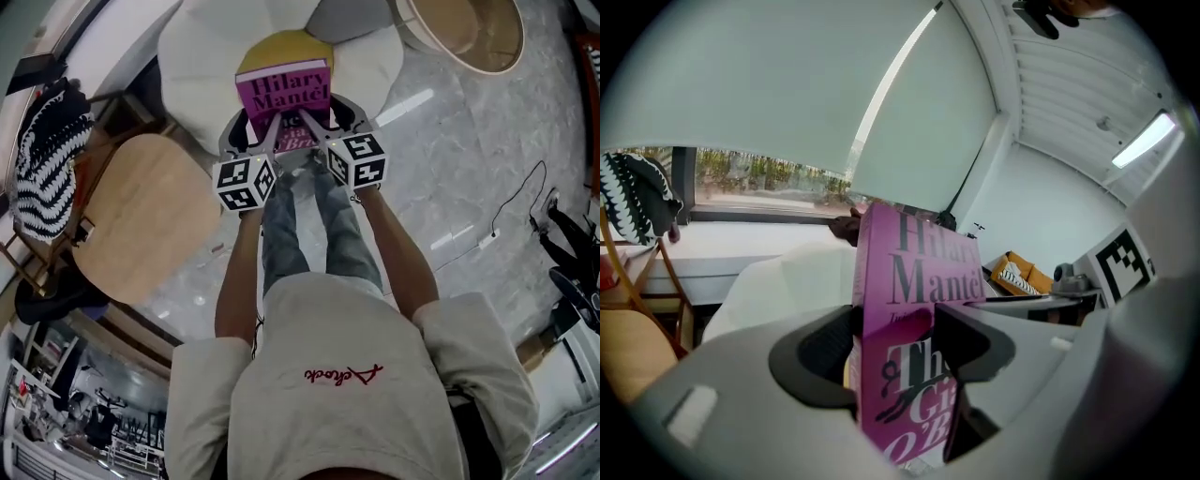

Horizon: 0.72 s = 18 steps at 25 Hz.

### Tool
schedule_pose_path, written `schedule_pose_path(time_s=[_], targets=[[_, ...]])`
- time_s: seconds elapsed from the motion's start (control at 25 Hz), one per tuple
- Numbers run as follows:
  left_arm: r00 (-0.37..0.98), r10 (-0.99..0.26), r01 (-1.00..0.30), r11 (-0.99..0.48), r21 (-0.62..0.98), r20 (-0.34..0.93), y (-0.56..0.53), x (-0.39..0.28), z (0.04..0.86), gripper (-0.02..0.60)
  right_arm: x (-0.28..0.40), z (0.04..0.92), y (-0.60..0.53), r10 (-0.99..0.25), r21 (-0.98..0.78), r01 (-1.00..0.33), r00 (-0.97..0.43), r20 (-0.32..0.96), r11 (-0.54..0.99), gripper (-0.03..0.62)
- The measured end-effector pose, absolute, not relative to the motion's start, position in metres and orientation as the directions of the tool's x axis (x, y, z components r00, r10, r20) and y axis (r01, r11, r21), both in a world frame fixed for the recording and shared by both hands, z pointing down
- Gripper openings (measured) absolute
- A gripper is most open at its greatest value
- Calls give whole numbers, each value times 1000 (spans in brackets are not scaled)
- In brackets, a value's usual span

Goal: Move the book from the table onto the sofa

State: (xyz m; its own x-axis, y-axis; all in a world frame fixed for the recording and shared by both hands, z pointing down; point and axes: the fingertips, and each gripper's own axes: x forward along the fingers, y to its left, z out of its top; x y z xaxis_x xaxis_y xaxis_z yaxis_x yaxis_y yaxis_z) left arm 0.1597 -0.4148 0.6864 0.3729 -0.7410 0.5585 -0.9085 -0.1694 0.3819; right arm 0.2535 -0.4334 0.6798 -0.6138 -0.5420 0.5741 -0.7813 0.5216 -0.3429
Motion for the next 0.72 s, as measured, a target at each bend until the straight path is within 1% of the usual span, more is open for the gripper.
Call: schedule_pose_path(time_s=[0.72], targets=[[366, -685, -917, -150, 370, 630, -404, 166, 784, 268, 260, 777, -422, -506, -385, -796, -598, 622, 467, 244]])
